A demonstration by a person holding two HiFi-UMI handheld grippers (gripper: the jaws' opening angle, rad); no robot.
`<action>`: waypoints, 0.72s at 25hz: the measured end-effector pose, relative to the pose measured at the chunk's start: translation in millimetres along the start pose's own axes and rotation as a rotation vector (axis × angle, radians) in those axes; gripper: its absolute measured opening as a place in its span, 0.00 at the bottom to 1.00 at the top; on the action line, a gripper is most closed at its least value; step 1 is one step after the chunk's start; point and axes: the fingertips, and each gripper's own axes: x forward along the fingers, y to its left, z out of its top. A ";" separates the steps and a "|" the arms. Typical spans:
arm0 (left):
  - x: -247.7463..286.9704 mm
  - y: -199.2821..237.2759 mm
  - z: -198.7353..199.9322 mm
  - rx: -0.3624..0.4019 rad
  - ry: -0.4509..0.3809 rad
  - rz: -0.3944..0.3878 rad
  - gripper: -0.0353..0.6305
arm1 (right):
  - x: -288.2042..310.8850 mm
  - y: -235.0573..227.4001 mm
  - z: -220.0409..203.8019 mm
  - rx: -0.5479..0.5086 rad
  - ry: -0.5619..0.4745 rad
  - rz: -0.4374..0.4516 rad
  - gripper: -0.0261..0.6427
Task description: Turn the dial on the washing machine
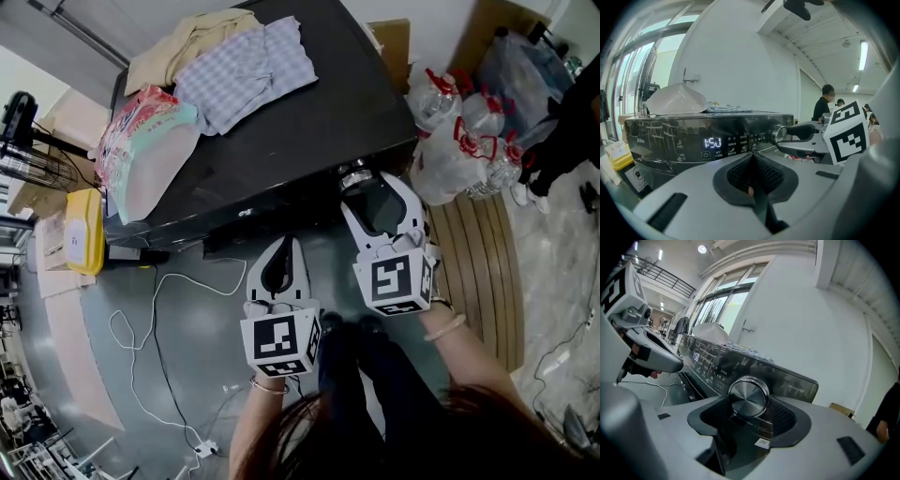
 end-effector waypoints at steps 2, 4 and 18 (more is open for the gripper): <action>1.8 0.3 1.1 -0.003 -0.001 0.000 0.07 | 1.4 -0.1 0.2 0.003 -0.001 -0.005 0.46; 3.1 0.7 1.6 -0.005 0.001 -0.002 0.07 | 1.5 -0.3 0.4 0.006 -0.005 -0.011 0.46; 4.4 2.2 -0.9 -0.017 0.013 -0.001 0.07 | 1.7 -1.8 -2.0 0.370 -0.050 0.020 0.47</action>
